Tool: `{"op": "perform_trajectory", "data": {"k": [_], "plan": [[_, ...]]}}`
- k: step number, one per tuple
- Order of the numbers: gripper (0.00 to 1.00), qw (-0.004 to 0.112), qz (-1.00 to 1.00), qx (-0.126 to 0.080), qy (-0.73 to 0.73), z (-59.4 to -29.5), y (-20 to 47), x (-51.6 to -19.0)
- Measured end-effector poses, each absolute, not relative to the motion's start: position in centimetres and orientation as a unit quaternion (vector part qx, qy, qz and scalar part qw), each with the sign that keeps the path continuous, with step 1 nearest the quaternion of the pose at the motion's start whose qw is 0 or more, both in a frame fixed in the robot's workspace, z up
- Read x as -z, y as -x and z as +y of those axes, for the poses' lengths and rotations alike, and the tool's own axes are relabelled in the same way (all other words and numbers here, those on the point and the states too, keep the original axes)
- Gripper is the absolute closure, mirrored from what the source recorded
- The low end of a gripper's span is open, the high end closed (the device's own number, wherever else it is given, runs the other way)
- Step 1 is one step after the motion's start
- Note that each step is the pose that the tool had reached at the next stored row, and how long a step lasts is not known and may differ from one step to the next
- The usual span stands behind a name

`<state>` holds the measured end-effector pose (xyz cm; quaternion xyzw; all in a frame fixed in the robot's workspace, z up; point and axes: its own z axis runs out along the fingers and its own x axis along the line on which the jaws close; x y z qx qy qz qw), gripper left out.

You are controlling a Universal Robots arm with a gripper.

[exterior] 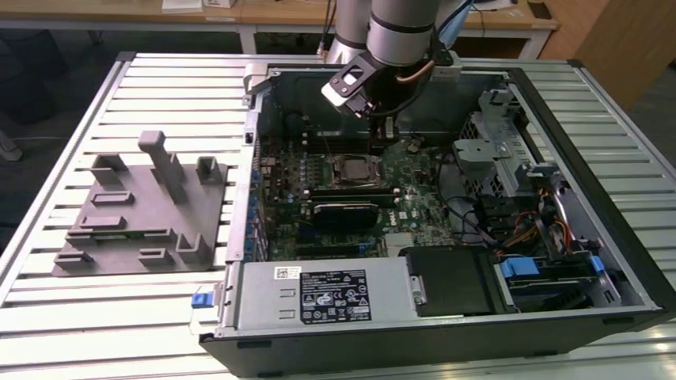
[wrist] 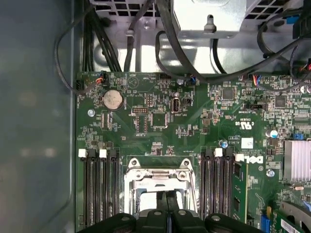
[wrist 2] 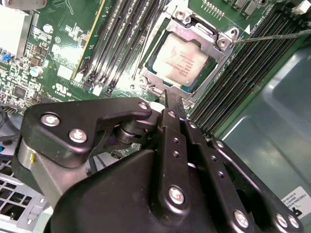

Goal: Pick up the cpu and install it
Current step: 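Close the cpu cover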

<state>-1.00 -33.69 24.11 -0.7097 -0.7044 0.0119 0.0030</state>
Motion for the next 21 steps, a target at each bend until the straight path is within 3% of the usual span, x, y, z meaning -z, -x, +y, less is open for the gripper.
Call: {"op": "perform_trajectory", "data": {"k": [21], "plan": [[0.89,0.003,-0.704,-0.012,0.71,-33.9,3.1,-23.5]]}}
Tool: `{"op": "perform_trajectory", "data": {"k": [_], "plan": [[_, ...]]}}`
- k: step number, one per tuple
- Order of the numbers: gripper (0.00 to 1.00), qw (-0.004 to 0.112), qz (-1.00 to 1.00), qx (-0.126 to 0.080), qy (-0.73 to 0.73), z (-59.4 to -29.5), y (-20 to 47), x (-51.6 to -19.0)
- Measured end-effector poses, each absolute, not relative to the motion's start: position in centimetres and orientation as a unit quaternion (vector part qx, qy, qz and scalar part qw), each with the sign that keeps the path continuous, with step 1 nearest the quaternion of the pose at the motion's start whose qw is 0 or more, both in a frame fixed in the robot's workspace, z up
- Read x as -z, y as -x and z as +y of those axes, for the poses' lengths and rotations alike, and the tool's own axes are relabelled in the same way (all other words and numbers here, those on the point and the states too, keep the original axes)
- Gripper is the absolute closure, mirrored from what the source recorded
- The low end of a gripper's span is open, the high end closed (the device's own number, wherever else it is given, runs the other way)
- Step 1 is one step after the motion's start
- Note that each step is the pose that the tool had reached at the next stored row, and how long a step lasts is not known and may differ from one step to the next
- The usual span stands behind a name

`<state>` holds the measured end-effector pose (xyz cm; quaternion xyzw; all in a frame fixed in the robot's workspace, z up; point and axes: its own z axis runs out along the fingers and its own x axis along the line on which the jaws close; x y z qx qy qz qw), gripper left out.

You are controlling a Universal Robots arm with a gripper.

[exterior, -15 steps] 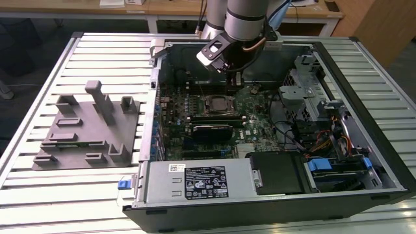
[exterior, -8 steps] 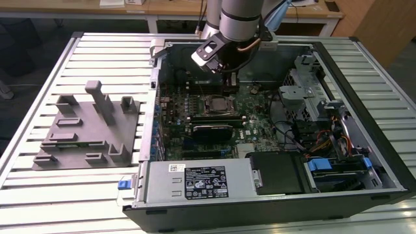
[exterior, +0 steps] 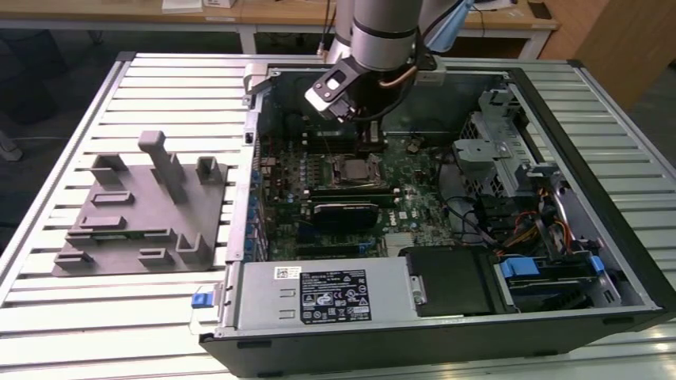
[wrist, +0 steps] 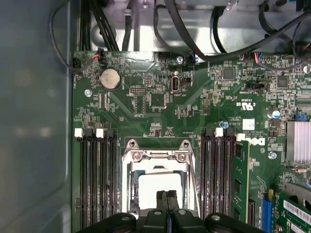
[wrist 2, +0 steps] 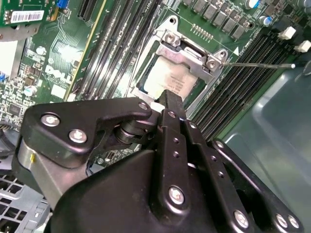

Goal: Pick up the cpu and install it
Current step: 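Close the cpu cover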

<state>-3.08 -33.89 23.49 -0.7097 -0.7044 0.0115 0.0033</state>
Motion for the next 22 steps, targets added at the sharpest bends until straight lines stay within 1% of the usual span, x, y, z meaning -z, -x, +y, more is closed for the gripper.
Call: {"op": "perform_trajectory", "data": {"k": [22], "plan": [[0.89,0.003,-0.719,-0.012,0.695,-33.91,3.51,-22.93]]}}
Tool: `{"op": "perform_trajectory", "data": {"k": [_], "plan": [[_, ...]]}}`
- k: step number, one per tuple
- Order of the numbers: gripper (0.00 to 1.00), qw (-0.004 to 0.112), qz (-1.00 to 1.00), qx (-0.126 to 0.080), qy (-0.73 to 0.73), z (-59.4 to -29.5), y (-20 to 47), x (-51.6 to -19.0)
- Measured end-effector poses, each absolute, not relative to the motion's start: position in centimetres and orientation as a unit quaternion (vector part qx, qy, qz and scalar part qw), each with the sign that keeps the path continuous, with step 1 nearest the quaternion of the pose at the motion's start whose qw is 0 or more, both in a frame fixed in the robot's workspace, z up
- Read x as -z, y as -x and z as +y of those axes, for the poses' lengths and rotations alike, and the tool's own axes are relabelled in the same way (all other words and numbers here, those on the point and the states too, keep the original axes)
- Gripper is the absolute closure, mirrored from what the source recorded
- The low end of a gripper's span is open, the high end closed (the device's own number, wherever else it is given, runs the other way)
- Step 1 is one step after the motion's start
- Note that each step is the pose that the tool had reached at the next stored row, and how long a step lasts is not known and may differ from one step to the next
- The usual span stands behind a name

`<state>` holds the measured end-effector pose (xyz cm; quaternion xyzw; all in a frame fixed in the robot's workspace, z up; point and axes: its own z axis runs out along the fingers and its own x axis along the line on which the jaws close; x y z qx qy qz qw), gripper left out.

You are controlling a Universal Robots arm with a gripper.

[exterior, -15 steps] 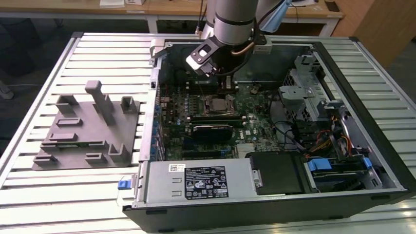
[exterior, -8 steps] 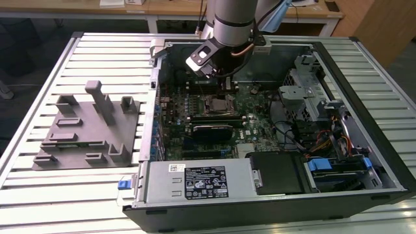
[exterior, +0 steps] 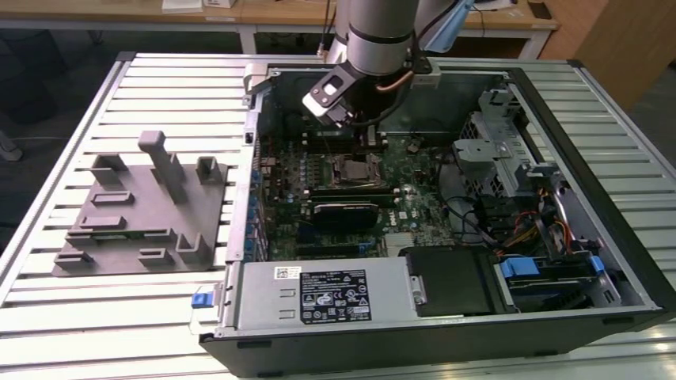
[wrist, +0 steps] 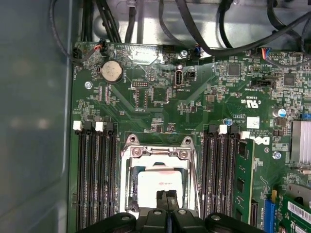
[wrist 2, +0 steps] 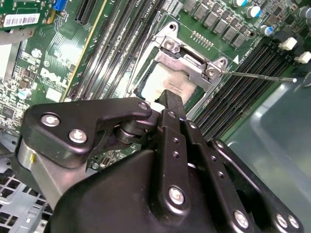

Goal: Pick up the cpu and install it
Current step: 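Close the cpu cover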

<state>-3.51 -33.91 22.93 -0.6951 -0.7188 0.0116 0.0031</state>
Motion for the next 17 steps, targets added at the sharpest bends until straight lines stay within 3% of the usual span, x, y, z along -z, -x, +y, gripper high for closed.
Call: {"op": "perform_trajectory", "data": {"k": [17], "plan": [[0.89,0.002,-0.795,-0.012,0.606,-33.92,3.52,-22.74]]}}
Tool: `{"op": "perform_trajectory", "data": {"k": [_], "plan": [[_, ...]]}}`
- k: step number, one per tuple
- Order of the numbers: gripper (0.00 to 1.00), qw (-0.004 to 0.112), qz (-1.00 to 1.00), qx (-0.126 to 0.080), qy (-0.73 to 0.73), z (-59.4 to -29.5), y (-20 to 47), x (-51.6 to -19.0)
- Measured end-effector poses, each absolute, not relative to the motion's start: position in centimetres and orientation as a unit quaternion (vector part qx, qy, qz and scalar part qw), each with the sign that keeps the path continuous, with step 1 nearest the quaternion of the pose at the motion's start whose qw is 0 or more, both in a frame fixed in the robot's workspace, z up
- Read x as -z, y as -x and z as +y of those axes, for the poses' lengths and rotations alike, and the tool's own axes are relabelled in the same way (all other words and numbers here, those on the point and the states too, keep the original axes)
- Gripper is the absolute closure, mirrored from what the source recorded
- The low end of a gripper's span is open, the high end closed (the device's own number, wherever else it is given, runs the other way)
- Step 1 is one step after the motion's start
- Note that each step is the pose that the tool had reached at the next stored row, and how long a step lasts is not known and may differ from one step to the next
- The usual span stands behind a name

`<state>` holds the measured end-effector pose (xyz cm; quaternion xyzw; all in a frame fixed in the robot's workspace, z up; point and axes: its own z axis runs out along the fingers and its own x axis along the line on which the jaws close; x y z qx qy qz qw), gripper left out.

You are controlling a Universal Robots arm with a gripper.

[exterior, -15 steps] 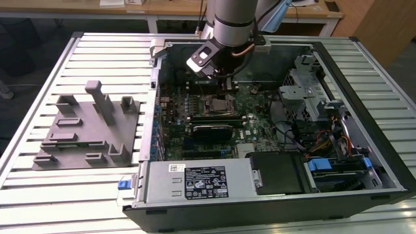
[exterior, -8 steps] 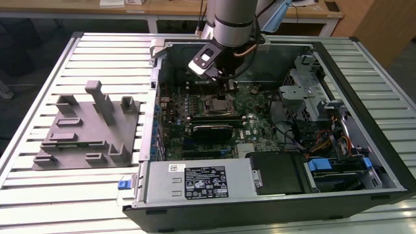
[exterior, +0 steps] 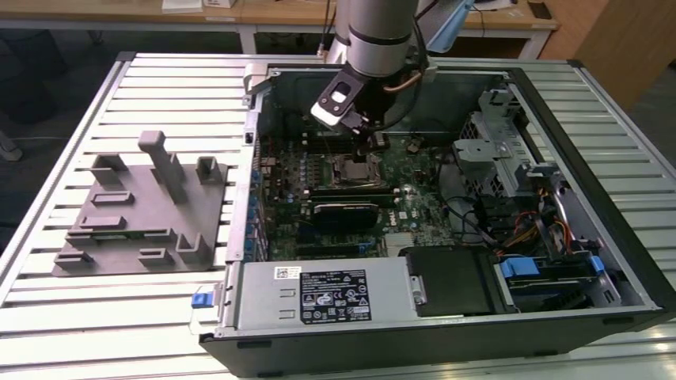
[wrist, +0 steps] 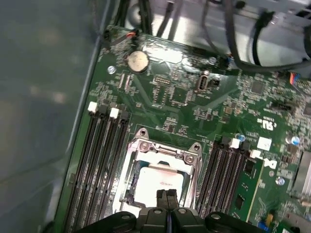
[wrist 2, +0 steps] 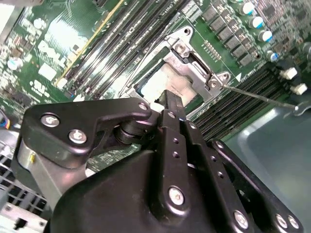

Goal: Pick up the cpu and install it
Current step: 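Close the cpu cover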

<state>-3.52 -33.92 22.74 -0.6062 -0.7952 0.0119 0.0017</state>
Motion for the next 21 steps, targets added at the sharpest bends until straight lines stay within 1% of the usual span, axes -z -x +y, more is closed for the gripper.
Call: {"op": "perform_trajectory", "data": {"k": [21], "plan": [[0.89,0.0,-0.892,-0.012,0.451,-33.92,3.57,-22.44]]}}
